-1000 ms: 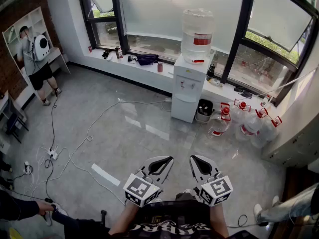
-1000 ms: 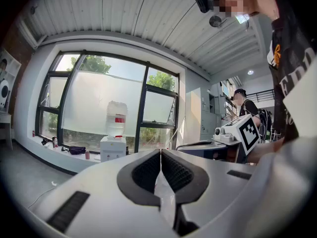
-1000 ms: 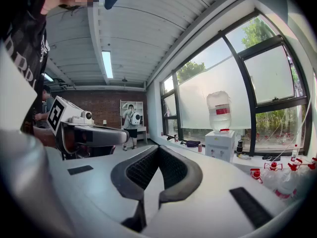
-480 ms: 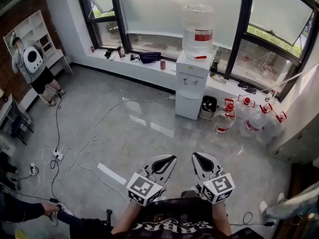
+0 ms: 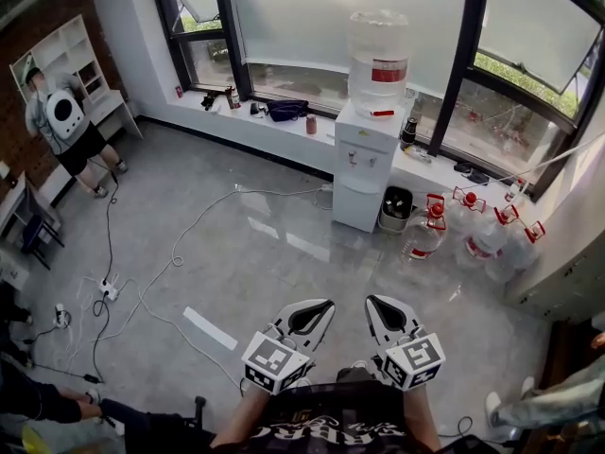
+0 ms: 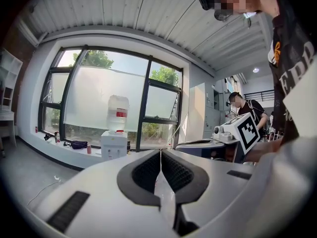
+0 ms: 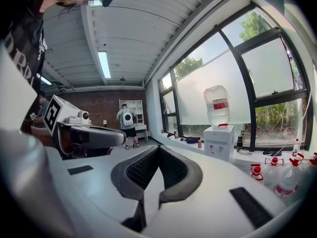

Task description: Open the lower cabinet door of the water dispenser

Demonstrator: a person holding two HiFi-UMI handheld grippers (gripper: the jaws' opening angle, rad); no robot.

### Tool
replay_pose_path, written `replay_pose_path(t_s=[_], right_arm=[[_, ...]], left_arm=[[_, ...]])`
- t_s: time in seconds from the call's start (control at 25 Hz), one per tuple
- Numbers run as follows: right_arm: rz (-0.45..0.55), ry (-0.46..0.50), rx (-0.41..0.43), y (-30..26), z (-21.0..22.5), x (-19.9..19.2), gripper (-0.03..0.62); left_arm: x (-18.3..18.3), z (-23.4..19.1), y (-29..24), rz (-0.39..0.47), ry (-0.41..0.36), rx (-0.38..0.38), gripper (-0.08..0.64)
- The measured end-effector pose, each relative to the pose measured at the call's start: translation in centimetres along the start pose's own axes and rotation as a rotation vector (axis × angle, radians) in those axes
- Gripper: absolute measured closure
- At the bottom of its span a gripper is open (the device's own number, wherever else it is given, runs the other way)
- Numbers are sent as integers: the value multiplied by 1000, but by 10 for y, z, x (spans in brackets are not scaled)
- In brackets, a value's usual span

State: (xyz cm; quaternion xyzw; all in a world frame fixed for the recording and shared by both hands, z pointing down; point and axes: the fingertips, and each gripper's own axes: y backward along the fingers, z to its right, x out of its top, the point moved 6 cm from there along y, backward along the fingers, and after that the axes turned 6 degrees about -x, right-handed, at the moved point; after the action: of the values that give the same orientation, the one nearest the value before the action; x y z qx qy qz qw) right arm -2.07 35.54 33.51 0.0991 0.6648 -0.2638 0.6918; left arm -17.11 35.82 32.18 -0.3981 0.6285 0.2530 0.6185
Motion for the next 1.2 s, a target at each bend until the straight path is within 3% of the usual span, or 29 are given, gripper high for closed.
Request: replay_pose_path(t_s=[0.36, 0.68, 0.96, 1.2], right_arm=[[-14, 18, -20, -3, 78, 23, 578], [-9, 4, -11, 2, 136, 20, 578], [-32, -31, 11, -13, 160, 11, 578], [-64, -43, 45, -53, 170, -2, 578]], left_arm=[[20, -3, -68, 7, 39, 14, 540], [27, 10, -132, -57, -67, -5, 540], [28, 5, -156, -74, -32, -19, 540], [16, -30, -173, -108, -18, -7, 540]])
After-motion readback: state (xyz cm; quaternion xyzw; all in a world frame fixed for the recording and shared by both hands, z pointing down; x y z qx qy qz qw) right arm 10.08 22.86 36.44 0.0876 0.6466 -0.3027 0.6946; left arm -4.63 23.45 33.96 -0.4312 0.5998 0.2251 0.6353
